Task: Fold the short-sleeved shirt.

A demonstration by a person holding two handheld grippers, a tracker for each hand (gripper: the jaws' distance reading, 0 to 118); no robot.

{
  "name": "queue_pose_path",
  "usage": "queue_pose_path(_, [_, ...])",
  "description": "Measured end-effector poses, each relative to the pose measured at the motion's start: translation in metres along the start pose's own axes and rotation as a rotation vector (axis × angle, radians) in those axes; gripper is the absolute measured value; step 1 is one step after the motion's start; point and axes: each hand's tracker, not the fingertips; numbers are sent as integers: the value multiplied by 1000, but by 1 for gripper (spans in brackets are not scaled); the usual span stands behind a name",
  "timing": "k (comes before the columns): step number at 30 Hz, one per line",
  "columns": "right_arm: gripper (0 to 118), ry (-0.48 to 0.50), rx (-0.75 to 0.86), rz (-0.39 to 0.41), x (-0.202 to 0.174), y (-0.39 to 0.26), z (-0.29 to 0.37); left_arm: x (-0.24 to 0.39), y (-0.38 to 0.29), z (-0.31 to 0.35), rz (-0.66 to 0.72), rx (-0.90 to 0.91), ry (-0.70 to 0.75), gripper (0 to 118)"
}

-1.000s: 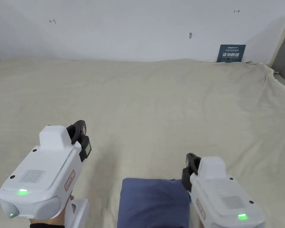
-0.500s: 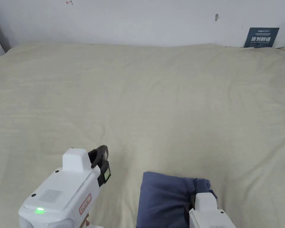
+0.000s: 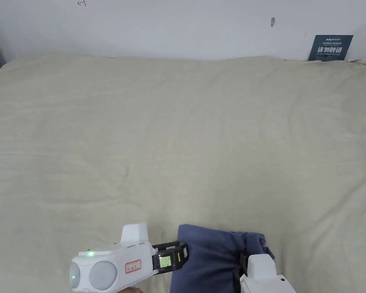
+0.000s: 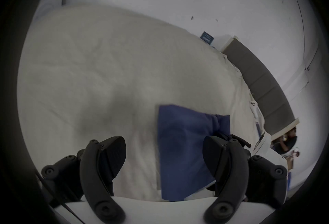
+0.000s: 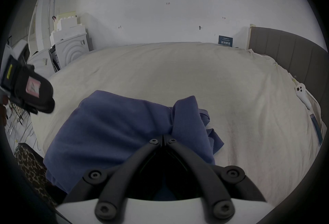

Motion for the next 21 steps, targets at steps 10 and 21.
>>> queue_pose_path(10, [0,19,-3,-25,4,2,2,-21,15,-54,42,-215,-175,57])
queue_pose_path(21, [0,45,4,-104,19,28,18,-3,6,-43,-34,-154,-132,19])
